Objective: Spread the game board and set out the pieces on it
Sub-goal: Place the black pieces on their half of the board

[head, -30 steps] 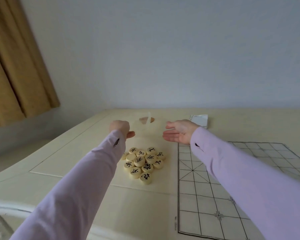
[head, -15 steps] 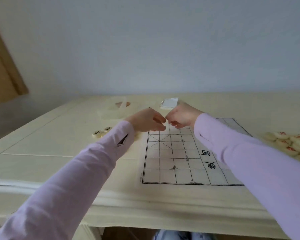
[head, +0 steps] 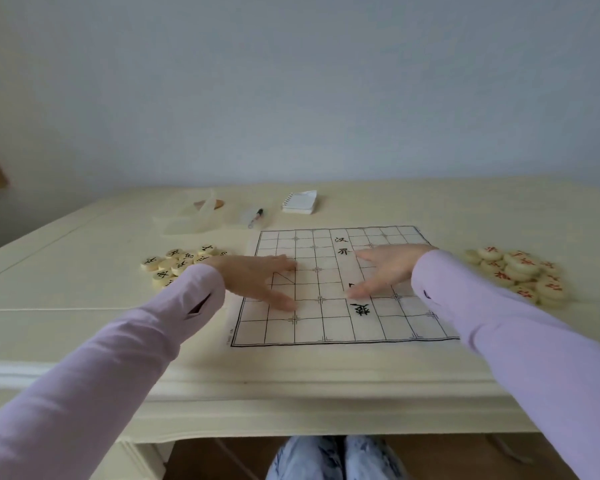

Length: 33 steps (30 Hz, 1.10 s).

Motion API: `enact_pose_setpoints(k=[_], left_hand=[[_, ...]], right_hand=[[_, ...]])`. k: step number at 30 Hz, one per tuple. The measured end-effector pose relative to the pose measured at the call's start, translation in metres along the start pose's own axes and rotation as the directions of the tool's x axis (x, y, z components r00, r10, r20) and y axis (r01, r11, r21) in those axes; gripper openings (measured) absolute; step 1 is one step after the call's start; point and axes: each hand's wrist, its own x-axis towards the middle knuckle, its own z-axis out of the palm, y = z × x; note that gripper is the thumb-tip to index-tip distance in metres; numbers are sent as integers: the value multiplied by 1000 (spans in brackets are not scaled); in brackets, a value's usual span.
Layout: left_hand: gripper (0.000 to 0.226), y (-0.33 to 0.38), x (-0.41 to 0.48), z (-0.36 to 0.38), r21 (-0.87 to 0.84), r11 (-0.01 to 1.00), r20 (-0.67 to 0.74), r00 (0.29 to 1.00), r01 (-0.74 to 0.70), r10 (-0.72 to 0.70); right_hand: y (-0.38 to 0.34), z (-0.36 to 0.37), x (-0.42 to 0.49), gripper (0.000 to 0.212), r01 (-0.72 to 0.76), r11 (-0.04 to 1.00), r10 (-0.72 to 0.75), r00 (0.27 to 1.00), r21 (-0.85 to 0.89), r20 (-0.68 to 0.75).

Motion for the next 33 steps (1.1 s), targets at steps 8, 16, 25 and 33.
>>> enact_pose_setpoints(k=[8,16,25,33], left_hand=[[91,-3,0,-2,15,1000,34,999,13,-14],[66,-13,-13,-22,-206,965,-534,845,-161,27],[39,-83,-35,-42,-305,950,-692,668,70,-272],[27,-120,-57,-17,-371,920,-567,753,130,-335]], right_hand=[[2,5,1,104,-30,997,28,999,74,18],[-15,-10,-12,85,82,964,-25,975,254,-222],[-119,-16,28,27,413,774,-200,878,480,-434],[-181,2,64,41,423,836,-330,897,351,-295]])
